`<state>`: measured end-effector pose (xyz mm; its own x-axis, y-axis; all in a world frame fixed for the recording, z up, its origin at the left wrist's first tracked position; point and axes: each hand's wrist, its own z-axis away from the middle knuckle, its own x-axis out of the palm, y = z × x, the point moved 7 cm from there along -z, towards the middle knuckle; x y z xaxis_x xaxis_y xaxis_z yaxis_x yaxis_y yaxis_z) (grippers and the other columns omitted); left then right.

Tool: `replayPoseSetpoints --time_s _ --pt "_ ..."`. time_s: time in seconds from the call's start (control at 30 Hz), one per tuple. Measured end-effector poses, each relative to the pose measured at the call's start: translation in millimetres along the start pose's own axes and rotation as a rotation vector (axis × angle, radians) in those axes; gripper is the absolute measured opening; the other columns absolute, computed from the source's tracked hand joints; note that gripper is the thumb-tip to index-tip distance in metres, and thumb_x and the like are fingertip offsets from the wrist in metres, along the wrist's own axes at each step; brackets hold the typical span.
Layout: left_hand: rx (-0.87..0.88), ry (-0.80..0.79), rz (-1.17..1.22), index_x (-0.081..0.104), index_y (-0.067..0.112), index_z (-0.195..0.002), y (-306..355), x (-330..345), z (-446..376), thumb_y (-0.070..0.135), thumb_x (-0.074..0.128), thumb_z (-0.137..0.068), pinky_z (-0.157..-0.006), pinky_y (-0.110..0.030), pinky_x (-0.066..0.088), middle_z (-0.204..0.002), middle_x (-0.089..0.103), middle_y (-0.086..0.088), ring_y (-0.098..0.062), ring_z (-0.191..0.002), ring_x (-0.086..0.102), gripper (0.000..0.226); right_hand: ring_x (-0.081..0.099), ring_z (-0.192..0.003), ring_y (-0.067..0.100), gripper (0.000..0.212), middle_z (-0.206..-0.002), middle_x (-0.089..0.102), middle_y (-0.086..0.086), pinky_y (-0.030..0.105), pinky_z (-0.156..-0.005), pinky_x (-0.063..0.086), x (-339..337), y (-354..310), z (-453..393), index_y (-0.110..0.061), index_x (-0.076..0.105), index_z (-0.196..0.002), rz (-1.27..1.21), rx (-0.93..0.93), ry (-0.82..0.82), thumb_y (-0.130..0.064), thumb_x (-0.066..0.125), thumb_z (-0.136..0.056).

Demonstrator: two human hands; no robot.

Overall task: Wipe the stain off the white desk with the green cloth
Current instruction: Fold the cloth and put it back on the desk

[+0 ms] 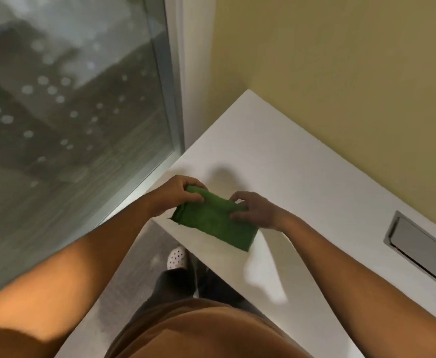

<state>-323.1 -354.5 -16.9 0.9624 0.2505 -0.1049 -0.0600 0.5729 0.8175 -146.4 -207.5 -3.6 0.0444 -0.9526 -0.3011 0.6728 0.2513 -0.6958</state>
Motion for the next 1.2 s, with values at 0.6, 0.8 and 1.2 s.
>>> replayPoseSetpoints --time_s 0.6,0.8,1.2 --pt "-0.081 -0.186 0.259 0.053 0.029 -0.146 108.8 160.4 -92.3 0.002 0.069 -0.1 -0.064 -0.038 0.062 -0.135 0.063 -0.005 -0.026 -0.107 0.068 0.056 0.065 -0.132 0.039 0.034 -0.137 0.071 0.02 0.053 -0.113 0.053 -75.9 154.1 143.0 -0.004 0.065 -0.138 -1.234 0.07 0.858 -0.009 0.061 -0.105" --pt "-0.099 -0.055 0.143 0.053 0.021 -0.148 134.0 228.2 -147.0 -0.006 0.08 -0.088 -0.073 -0.038 0.061 -0.12 0.066 -0.013 -0.03 -0.096 0.07 0.071 0.066 -0.127 0.045 0.048 -0.137 0.067 0.029 0.047 -0.101 0.059 -123.1 220.2 179.5 0.006 0.058 -0.142 -1.22 0.176 0.937 0.009 0.068 -0.095" --pt "-0.096 0.17 0.089 0.068 0.013 -0.115 170.6 329.0 -259.6 -0.005 0.082 -0.083 -0.091 -0.055 0.064 -0.122 0.073 -0.021 -0.041 -0.107 0.075 0.039 0.072 -0.116 0.038 0.041 -0.127 0.073 0.021 0.058 -0.101 0.06 -251.9 346.3 180.0 -0.007 0.062 -0.131 -1.019 0.336 1.208 0.004 0.074 -0.093"
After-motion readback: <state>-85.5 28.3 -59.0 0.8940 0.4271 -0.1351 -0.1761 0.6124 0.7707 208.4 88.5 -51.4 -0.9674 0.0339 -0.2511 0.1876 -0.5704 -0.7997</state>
